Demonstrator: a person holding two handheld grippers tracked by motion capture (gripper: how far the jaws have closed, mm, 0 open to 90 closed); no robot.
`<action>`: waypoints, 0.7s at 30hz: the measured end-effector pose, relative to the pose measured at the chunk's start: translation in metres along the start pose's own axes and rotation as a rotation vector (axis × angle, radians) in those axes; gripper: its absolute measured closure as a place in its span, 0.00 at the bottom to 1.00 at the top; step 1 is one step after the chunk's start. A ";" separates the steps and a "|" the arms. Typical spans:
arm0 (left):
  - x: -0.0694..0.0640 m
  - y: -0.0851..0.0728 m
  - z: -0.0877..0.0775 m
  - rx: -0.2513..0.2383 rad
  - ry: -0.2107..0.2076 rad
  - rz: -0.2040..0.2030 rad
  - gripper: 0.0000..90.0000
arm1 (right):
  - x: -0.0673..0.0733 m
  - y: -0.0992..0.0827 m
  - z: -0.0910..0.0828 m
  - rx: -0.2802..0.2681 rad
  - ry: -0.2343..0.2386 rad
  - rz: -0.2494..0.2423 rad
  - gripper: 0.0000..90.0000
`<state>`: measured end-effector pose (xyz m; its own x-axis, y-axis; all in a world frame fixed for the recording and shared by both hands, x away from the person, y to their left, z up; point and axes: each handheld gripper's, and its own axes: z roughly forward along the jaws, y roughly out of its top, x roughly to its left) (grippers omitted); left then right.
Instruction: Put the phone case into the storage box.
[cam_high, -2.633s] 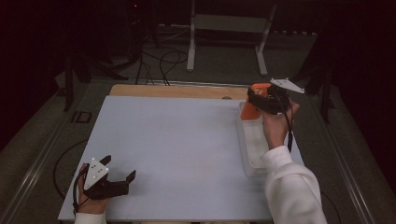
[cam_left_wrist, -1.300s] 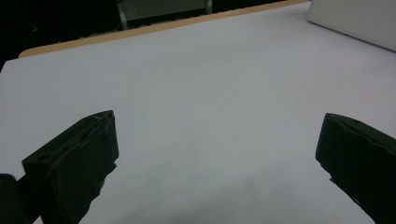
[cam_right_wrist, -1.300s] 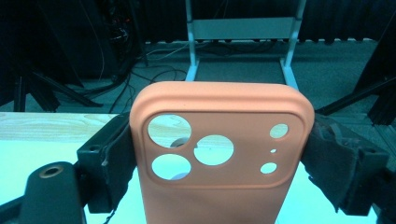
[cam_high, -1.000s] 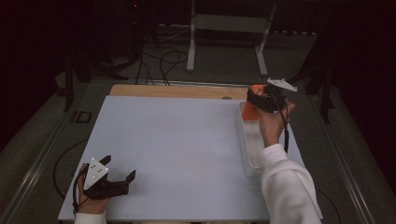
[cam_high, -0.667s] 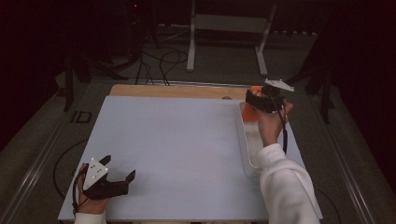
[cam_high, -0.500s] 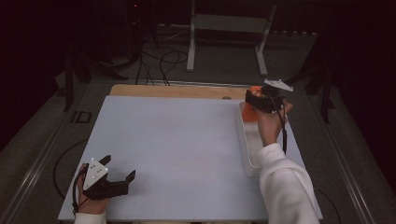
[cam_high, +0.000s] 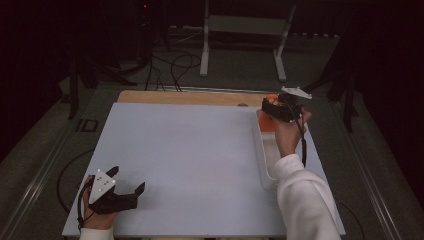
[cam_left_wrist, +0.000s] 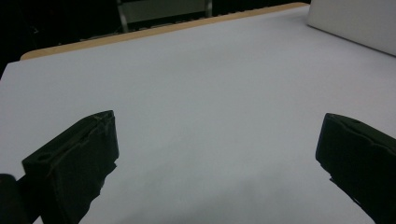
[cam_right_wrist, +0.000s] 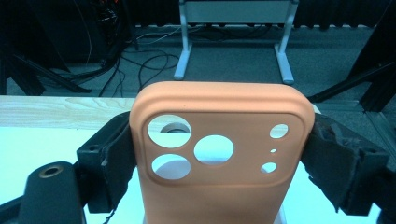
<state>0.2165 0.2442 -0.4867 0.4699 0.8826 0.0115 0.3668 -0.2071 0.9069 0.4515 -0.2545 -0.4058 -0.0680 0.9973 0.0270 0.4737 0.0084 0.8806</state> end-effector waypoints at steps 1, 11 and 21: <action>0.000 0.000 0.000 0.000 0.000 0.000 0.00 | 0.000 -0.001 0.001 0.003 -0.001 -0.001 0.18; 0.000 0.000 0.000 -0.001 -0.002 -0.001 0.00 | 0.000 -0.005 0.005 0.013 -0.002 -0.004 0.18; 0.000 0.000 0.000 -0.002 -0.001 0.001 0.00 | 0.003 -0.007 0.007 0.023 -0.002 -0.009 0.18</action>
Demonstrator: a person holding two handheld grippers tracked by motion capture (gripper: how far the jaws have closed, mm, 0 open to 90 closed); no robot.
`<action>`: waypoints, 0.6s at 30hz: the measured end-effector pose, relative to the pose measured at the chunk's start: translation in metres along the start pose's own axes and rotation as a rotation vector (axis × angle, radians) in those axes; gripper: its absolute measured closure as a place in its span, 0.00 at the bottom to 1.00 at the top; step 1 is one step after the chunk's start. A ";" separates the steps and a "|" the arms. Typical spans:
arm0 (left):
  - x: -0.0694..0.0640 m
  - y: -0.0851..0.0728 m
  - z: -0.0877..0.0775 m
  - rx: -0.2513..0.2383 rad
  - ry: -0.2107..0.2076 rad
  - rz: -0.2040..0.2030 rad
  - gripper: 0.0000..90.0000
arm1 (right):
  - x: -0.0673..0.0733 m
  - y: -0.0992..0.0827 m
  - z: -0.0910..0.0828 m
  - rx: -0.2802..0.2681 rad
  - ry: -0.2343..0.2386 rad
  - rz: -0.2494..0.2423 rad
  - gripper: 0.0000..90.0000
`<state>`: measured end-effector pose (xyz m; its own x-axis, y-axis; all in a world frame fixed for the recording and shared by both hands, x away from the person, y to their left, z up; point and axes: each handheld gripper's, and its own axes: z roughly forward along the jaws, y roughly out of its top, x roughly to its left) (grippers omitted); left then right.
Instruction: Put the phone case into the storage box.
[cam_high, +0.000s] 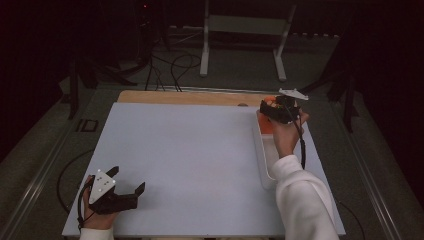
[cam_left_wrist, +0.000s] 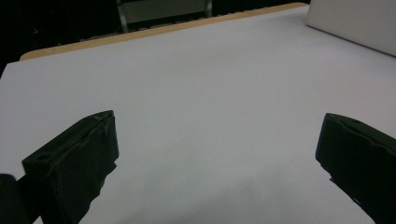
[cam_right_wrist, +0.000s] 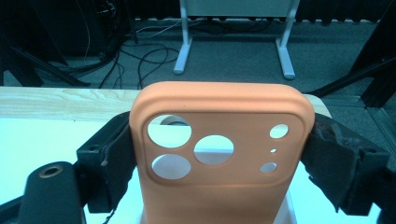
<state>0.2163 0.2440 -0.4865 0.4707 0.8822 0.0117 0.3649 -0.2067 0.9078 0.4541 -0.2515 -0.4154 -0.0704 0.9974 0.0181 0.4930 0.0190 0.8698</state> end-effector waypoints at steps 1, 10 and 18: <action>0.000 0.000 0.000 0.000 0.000 0.001 0.00 | 0.000 0.000 0.000 0.000 -0.001 -0.001 0.18; 0.000 0.000 -0.001 0.000 0.001 0.000 0.00 | 0.000 -0.002 0.003 0.012 -0.006 0.001 0.18; 0.000 0.000 -0.001 -0.001 0.001 0.000 0.00 | 0.000 -0.004 0.004 0.021 -0.012 0.002 0.18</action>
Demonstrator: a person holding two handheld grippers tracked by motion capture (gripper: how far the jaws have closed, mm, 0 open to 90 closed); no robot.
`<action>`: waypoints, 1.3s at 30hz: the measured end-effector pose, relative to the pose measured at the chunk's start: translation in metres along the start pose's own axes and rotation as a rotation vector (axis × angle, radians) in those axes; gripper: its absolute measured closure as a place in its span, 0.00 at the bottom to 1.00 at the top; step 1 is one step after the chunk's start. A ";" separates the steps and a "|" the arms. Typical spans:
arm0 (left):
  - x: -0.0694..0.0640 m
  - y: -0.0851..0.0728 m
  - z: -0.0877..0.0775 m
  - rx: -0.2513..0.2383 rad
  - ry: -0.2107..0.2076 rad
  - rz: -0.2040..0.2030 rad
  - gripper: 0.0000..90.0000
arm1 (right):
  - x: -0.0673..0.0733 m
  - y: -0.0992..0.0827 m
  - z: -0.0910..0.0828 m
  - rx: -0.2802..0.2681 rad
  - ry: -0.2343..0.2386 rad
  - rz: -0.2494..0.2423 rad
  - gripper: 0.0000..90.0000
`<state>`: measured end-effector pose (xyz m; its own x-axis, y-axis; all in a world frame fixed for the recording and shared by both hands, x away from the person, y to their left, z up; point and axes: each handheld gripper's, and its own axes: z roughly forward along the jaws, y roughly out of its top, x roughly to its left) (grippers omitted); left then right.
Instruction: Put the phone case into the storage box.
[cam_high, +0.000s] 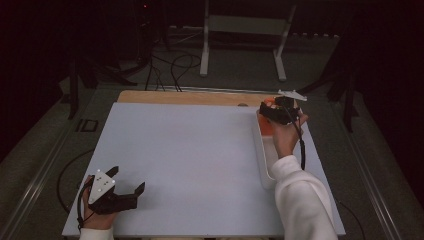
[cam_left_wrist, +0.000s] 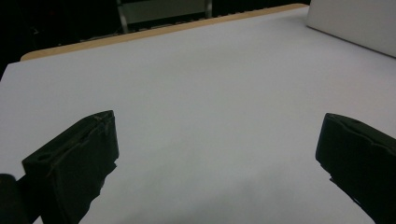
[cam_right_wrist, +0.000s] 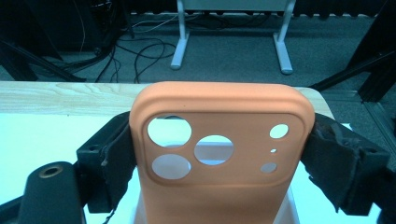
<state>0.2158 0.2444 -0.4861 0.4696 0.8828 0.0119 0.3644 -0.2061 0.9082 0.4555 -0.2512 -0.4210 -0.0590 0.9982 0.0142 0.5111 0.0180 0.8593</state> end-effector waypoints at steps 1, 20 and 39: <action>0.000 0.000 0.000 0.000 0.000 0.000 0.00 | 0.000 0.000 0.000 0.001 -0.001 -0.001 0.18; 0.000 0.000 0.000 -0.003 -0.001 -0.003 0.00 | -0.001 -0.006 0.007 0.029 -0.012 -0.011 0.18; 0.001 0.000 0.000 -0.002 -0.003 -0.003 0.00 | -0.001 -0.010 0.014 0.046 -0.018 -0.016 0.18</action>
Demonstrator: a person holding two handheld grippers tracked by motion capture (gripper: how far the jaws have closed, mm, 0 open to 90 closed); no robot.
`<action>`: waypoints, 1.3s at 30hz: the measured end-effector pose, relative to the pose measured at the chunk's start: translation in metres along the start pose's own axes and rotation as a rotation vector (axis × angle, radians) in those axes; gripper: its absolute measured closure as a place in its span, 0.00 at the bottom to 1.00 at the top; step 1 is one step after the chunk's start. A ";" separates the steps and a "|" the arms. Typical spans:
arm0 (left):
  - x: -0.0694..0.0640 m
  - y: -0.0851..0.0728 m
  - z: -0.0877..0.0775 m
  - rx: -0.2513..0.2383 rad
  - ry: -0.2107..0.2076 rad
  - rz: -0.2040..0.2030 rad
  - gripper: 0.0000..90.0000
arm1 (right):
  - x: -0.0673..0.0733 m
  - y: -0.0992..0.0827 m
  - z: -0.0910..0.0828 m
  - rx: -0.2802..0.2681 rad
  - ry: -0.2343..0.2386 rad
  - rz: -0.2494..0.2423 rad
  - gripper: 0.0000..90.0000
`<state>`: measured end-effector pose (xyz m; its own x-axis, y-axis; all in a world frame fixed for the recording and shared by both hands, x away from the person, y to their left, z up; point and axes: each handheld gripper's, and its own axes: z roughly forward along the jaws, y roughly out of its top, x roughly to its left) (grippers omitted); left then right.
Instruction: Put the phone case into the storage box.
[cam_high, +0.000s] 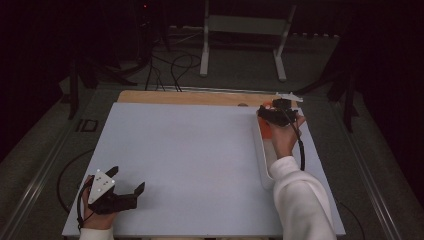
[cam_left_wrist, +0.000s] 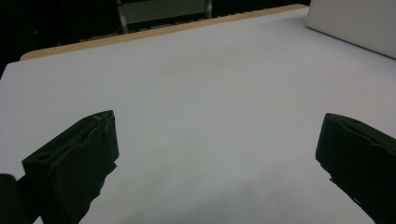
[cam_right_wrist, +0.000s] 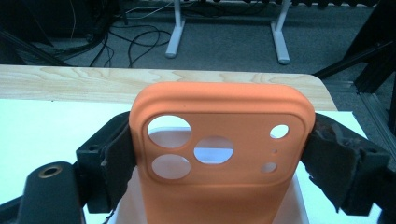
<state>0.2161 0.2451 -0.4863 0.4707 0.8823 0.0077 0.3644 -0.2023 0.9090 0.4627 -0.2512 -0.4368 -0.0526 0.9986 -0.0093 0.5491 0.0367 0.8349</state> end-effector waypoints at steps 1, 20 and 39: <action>0.000 0.000 0.000 0.000 0.000 0.000 0.00 | 0.000 0.000 0.000 -0.002 -0.001 0.001 0.18; 0.001 -0.001 0.000 0.002 0.002 -0.003 0.00 | -0.003 0.001 0.004 -0.004 0.014 0.009 0.16; 0.001 -0.001 -0.001 0.001 0.003 -0.006 0.00 | -0.005 0.003 0.002 -0.006 0.049 0.020 0.08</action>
<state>0.2154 0.2465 -0.4867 0.4659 0.8848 0.0038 0.3677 -0.1975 0.9087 0.4669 -0.2557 -0.4352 -0.0823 0.9960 0.0344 0.5453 0.0161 0.8381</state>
